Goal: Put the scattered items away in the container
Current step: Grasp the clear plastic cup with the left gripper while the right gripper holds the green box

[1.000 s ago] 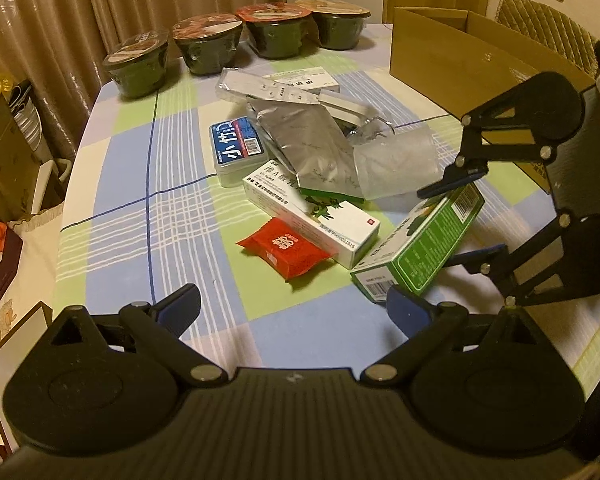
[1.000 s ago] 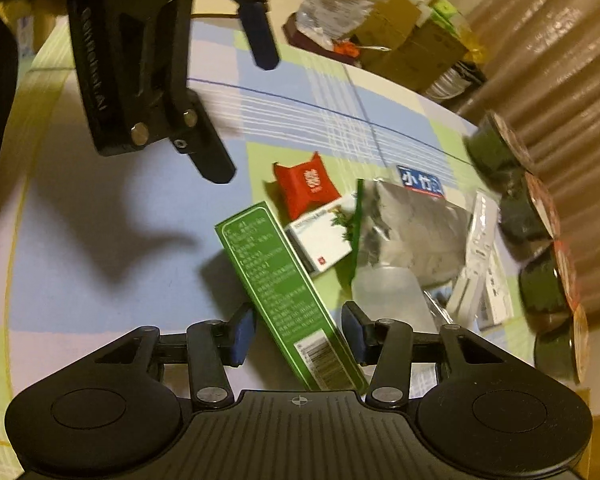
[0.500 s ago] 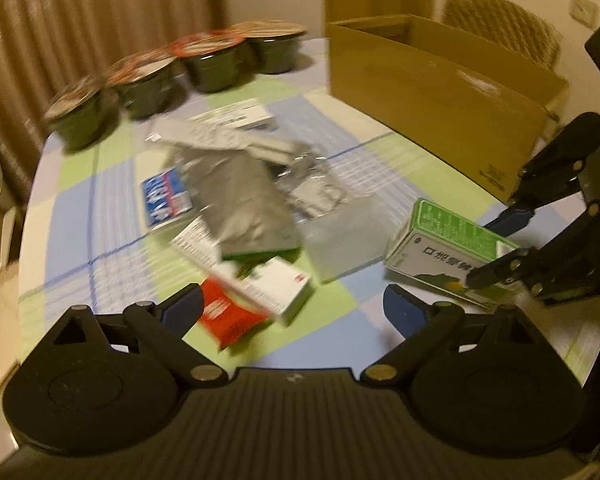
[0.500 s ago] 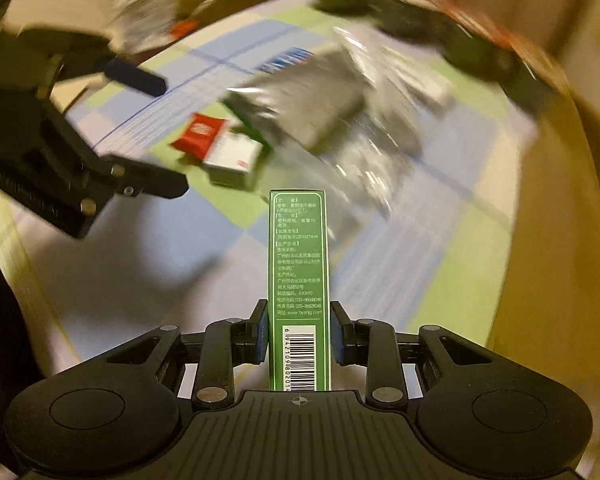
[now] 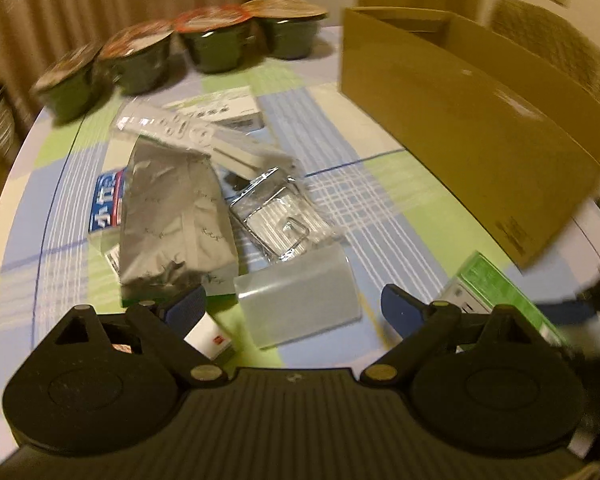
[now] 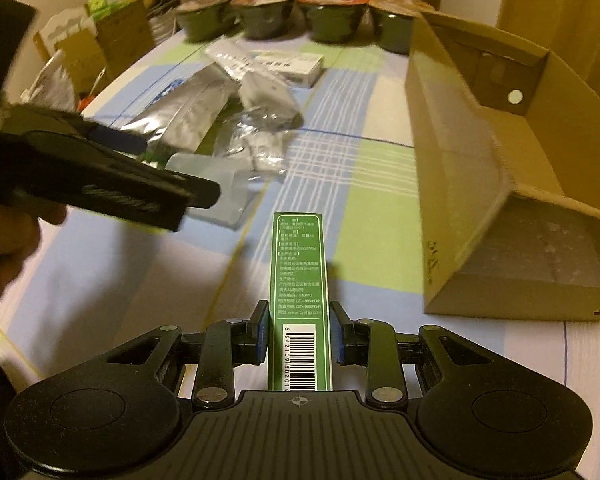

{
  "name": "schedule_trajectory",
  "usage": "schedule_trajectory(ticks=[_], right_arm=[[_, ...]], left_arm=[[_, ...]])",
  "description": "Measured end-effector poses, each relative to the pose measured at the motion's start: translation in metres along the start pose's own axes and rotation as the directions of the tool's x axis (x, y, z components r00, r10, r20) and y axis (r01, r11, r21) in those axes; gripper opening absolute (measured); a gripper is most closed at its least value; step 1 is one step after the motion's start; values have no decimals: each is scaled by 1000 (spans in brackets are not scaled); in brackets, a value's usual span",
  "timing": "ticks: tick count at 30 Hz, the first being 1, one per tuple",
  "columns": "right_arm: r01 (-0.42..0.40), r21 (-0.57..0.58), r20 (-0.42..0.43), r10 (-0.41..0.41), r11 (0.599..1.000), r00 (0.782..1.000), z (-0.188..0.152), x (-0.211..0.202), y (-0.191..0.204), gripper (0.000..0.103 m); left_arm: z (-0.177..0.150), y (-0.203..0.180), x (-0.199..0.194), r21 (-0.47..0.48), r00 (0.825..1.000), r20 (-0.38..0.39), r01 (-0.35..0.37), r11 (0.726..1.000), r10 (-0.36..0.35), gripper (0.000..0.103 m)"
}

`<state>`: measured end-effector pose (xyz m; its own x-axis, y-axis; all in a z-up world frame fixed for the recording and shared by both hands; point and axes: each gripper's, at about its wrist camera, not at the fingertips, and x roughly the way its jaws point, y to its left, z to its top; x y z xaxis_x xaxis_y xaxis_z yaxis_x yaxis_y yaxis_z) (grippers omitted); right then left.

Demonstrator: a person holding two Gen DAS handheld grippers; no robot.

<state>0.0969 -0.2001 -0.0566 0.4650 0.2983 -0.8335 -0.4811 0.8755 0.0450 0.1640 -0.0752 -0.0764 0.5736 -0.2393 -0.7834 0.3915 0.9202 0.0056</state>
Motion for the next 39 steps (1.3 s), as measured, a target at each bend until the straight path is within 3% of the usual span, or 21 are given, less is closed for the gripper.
schedule_trajectory(ticks=[4, 8, 9, 20, 23, 28, 39], right_arm=[[-7, 26, 23, 7, 1000, 1000, -1, 0, -10, 32], [-16, 9, 37, 16, 1000, 999, -2, 1, -10, 33], [-18, 5, 38, 18, 1000, 999, -2, 2, -10, 33], [-28, -2, 41, 28, 1000, 999, 0, 9, -9, 33], [-23, -16, 38, 24, 1000, 999, 1, 13, -8, 33], [-22, -10, 23, 23, 1000, 999, 2, 20, -10, 33], [-11, 33, 92, 8, 999, 996, 4, -6, -17, 33]], left_arm=[[0, -6, 20, -85, 998, -28, -53, 995, 51, 90], [-5, -11, 37, -95, 992, -74, -106, 990, 99, 71], [-6, -12, 37, -95, 992, -73, -109, 989, 102, 70], [-28, -19, -6, -63, 995, -92, -52, 997, 46, 70], [-24, -29, -5, -12, 994, -95, -48, 999, 47, 70], [-30, -27, 2, -24, 989, -138, -54, 998, 50, 70], [-18, -24, -48, -70, 996, -69, -62, 996, 58, 70]])
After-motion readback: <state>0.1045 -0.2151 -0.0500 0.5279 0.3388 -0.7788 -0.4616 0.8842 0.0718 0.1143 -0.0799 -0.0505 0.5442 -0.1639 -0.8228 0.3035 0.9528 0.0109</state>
